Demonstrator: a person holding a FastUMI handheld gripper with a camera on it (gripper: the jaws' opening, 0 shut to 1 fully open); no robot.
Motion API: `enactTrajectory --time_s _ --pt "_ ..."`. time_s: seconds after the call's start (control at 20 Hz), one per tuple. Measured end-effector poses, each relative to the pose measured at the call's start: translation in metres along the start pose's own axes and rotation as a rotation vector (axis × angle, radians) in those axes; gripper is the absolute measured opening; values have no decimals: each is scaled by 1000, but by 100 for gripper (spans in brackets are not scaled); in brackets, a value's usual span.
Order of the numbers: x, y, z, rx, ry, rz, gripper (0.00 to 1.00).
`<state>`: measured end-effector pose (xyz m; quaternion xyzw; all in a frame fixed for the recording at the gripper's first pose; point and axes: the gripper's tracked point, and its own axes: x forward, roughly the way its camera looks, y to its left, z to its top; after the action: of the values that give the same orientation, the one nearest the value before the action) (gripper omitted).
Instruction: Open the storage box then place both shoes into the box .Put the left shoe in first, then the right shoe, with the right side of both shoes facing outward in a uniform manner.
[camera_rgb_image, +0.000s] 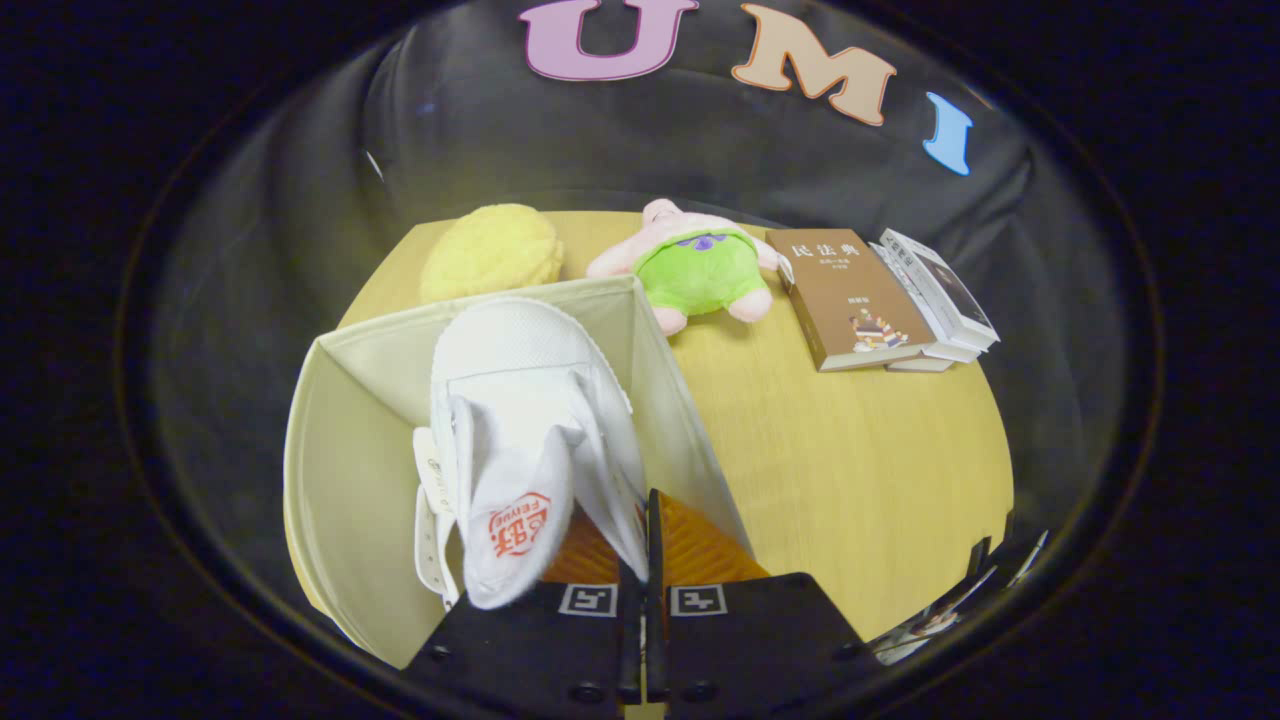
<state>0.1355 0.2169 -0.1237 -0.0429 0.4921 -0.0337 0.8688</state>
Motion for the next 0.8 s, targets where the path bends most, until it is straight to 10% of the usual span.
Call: enactTrajectory --time_s 0.45,0.8 --pt "20 -4 -44 -181 248 -97 8" --pt "-15 2 -25 -73 174 7 32"
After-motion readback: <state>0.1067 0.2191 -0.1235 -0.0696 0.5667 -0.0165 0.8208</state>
